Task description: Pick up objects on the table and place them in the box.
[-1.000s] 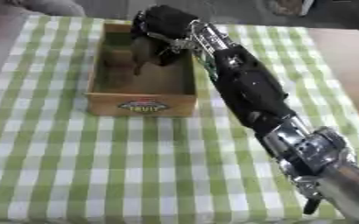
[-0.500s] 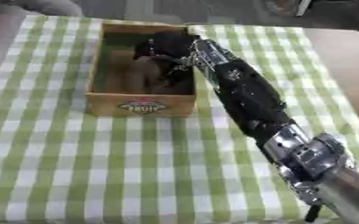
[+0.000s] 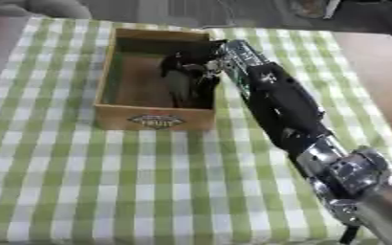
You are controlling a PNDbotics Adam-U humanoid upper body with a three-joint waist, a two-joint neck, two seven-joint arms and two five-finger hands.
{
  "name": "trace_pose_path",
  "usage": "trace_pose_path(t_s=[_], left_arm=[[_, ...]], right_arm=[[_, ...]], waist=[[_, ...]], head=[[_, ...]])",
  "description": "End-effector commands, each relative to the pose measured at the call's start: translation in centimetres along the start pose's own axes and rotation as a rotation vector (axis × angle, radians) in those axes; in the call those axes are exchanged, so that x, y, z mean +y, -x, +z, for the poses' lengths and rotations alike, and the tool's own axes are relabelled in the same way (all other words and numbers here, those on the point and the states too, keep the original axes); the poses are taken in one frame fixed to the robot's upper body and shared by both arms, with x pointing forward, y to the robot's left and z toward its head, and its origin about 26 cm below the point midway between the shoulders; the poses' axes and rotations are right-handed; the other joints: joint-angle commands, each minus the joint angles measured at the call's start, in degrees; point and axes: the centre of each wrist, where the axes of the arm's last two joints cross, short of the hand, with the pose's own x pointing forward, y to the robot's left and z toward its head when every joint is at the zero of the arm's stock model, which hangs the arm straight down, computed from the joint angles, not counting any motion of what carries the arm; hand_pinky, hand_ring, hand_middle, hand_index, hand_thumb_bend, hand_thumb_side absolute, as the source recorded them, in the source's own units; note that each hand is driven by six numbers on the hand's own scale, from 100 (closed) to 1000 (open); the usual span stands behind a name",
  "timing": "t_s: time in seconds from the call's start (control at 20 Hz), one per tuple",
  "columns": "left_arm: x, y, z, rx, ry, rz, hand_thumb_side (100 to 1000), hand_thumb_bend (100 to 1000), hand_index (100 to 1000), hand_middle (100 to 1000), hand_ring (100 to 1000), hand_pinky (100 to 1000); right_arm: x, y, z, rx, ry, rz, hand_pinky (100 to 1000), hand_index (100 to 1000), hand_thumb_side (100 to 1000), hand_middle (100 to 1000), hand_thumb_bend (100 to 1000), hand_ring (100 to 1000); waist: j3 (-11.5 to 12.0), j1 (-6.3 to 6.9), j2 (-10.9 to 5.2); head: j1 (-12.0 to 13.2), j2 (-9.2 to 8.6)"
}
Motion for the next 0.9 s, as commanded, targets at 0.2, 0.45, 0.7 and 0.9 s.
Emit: trace_pose_path(t_s=[0.2,0.45,0.7,0.9], left_arm=[[0.5,-0.9,-0.2,-0.022,-0.004,-0.033,571,100,553,539,650,521],[0.6,-0.9,-0.1,-0.023,-0.008,-0.038,570,100,553,539,650,521],[0.7,-0.9,-0.1,-0.024,-0.013,-0.041,569,100,553,539,649,520],[0.8,-0.9,0.0,-0.022,-0.019,-0.045,570,100,553,539,649,520]], right_arm=[[-4.3,1.0,3.3,-0.009,0.006,0.054,951,939,336,946,211,958],[-5.3,0.7,4.1,-0.013,0.011,0.048,955,941,327,950,211,960],[-6.5,0.5,5.2,-0.026,0.086,0.046,933,933,290,932,177,942],[-7.5,0.1,6.9,-0.078,0.269,0.003,839,911,225,887,100,894]], waist=[[-0.7,-0.09,-1.05],[-0.9,-0.11,-1.13],[-1.1,-0.07,-1.11],[-1.4,-0.26,-1.02]], head=[[1.0,-0.38],[1.4,-0.55],[1.7,-0.69],[2.2,-0.74]])
